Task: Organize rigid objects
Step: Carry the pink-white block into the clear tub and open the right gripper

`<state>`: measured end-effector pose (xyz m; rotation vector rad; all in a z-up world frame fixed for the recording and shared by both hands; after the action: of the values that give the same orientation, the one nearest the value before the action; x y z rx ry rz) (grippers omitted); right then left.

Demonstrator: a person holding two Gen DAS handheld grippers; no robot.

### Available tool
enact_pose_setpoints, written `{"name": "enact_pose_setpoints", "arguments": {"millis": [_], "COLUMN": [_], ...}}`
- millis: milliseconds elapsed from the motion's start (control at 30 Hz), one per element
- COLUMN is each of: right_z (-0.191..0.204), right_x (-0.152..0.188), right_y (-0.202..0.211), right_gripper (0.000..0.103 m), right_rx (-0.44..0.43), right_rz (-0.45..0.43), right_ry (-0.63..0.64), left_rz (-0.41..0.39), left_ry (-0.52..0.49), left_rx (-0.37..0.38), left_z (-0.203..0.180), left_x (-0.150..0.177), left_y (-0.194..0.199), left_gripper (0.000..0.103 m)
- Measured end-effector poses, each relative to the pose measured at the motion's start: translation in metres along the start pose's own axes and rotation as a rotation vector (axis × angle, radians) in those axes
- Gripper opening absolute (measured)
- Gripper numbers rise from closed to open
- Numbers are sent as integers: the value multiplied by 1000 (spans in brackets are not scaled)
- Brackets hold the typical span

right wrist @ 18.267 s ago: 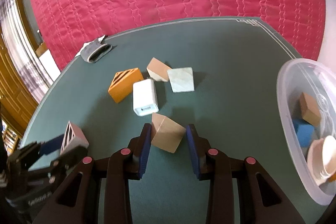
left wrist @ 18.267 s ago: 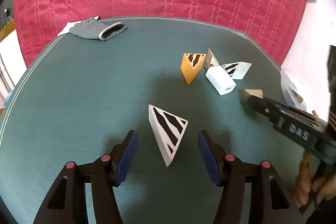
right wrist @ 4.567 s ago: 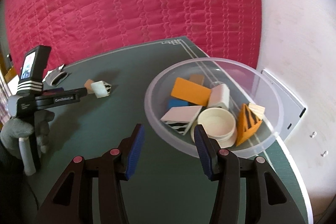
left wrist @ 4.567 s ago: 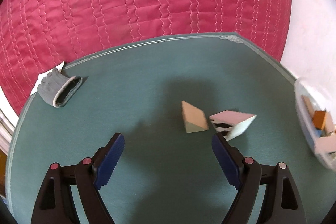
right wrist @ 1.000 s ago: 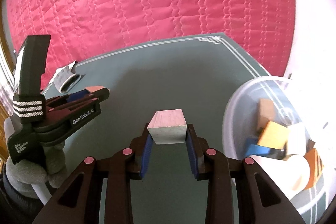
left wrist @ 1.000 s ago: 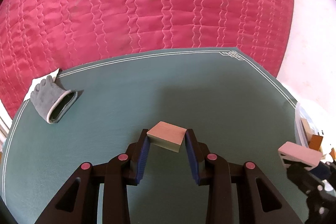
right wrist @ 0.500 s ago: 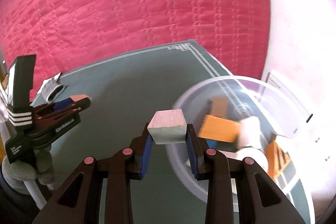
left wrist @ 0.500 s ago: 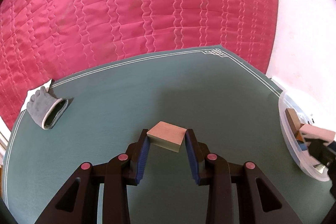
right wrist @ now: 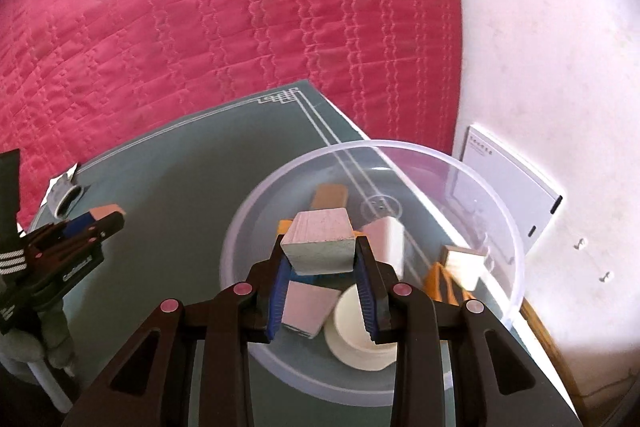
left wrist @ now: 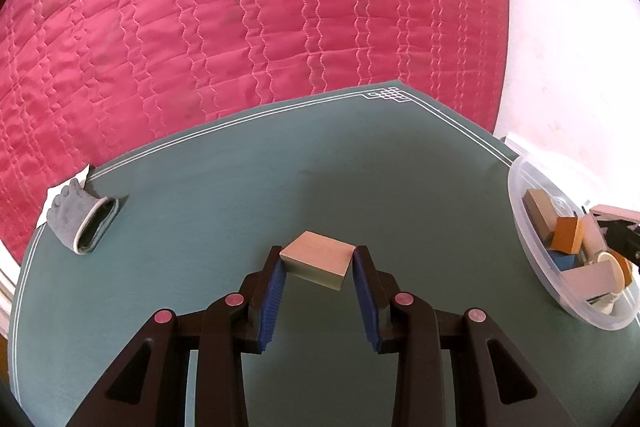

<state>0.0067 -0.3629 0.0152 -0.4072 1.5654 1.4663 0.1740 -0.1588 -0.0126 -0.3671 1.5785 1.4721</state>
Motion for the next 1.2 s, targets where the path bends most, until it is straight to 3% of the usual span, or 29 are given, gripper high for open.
{"name": "enact_pose_setpoints", "arguments": {"millis": [1200], "right_z": [-68], "right_x": [15], "right_y": [32], "right_gripper": [36], "right_rx": [77], "right_rz": [-26], "right_ry": [-100], "left_rz": [-1], "left_ry": [-26], "left_rx": [58], "left_z": [-23], "left_x": [3], "left_y": [10], "left_gripper": [36]}}
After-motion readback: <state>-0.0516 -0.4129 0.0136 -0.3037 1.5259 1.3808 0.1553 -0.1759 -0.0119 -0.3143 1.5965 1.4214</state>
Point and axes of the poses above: each gripper's, at about its wrist camera, not at the fingertips, and y roughly against the way its jaws point, z to its left, x to its underside, the point moved 9 cm from there along -y, roughly the way its jaws point, and after that the axes turned 3 degrees about -y, right-handed, at the moved point
